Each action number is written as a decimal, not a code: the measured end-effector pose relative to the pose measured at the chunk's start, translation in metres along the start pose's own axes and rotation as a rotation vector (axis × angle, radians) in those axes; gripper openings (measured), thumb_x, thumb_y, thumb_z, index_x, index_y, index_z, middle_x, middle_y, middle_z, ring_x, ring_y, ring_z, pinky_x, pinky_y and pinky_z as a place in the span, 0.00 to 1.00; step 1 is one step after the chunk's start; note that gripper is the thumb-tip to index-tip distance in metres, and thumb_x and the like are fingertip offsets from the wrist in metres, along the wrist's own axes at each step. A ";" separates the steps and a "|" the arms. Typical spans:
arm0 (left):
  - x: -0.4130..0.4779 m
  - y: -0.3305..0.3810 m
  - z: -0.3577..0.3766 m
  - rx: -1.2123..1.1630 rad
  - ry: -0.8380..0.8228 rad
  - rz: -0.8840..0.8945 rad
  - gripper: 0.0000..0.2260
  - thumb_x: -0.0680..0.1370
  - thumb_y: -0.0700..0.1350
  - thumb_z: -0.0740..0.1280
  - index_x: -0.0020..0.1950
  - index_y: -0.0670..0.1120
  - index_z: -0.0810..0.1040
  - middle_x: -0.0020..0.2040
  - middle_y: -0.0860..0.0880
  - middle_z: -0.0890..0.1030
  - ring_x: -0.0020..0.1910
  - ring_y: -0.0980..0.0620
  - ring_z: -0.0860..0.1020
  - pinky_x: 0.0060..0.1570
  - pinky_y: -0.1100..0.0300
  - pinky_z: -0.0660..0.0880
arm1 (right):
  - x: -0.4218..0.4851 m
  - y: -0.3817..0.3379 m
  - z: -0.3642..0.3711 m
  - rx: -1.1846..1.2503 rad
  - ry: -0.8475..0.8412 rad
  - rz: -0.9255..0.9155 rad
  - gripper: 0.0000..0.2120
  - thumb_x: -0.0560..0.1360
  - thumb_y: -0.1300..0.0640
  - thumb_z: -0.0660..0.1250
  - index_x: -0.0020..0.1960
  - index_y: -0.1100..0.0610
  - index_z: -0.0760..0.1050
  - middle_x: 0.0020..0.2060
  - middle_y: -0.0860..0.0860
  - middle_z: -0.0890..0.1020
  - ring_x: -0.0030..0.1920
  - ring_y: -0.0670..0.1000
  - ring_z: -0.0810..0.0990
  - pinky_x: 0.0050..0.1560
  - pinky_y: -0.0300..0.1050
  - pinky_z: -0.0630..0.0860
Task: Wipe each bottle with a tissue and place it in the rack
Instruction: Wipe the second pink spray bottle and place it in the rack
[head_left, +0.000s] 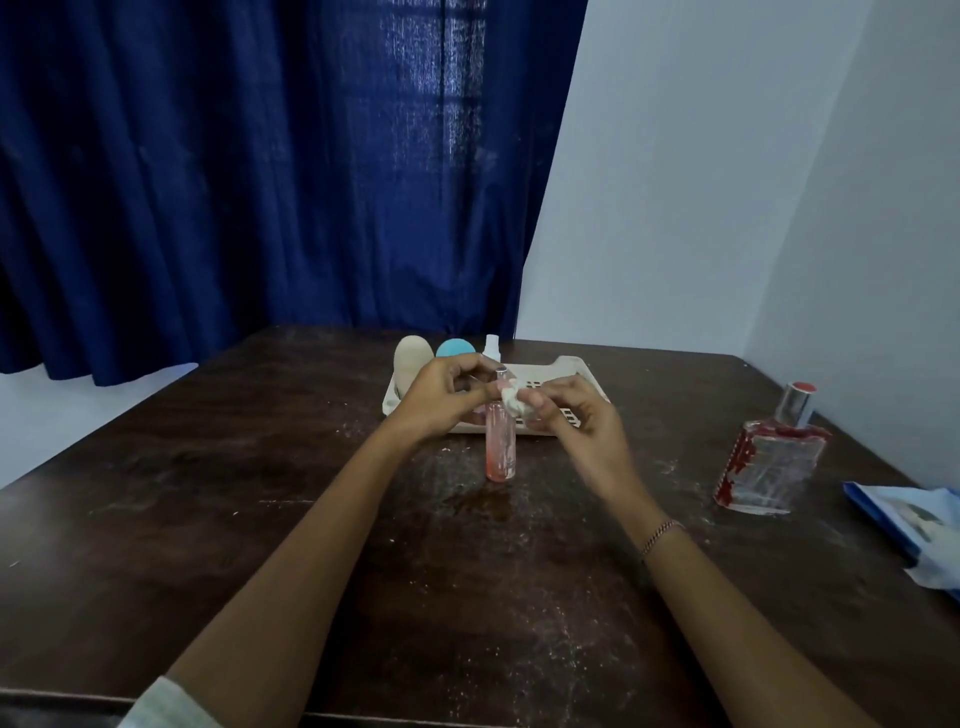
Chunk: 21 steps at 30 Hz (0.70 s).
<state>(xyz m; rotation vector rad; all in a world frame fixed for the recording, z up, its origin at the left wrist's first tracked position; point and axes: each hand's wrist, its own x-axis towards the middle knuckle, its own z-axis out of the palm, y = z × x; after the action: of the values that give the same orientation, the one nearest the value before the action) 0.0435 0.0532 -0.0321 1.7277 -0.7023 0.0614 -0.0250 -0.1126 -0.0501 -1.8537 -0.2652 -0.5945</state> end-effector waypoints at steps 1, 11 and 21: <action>0.000 0.000 0.001 0.002 -0.008 -0.004 0.06 0.75 0.42 0.69 0.51 0.45 0.80 0.52 0.44 0.82 0.50 0.46 0.81 0.44 0.56 0.81 | 0.000 0.000 0.000 -0.010 0.012 -0.005 0.12 0.70 0.47 0.68 0.46 0.53 0.82 0.44 0.46 0.77 0.50 0.44 0.76 0.50 0.40 0.73; 0.000 -0.001 0.006 -0.022 -0.059 0.016 0.03 0.75 0.42 0.69 0.48 0.49 0.79 0.49 0.48 0.82 0.50 0.49 0.81 0.45 0.57 0.80 | -0.003 0.001 0.009 -0.095 0.093 -0.219 0.13 0.64 0.60 0.77 0.43 0.52 0.74 0.42 0.47 0.78 0.46 0.45 0.78 0.47 0.43 0.78; 0.003 -0.003 0.002 -0.051 -0.070 -0.028 0.05 0.74 0.43 0.70 0.48 0.49 0.80 0.48 0.44 0.83 0.51 0.43 0.81 0.46 0.49 0.81 | -0.002 0.000 0.005 -0.123 0.110 -0.246 0.13 0.65 0.63 0.76 0.44 0.54 0.75 0.41 0.44 0.80 0.44 0.44 0.79 0.47 0.37 0.77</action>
<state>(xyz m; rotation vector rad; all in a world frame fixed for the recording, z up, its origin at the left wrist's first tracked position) 0.0466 0.0509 -0.0340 1.6970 -0.7249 -0.0368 -0.0250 -0.1076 -0.0527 -1.9125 -0.3939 -0.8968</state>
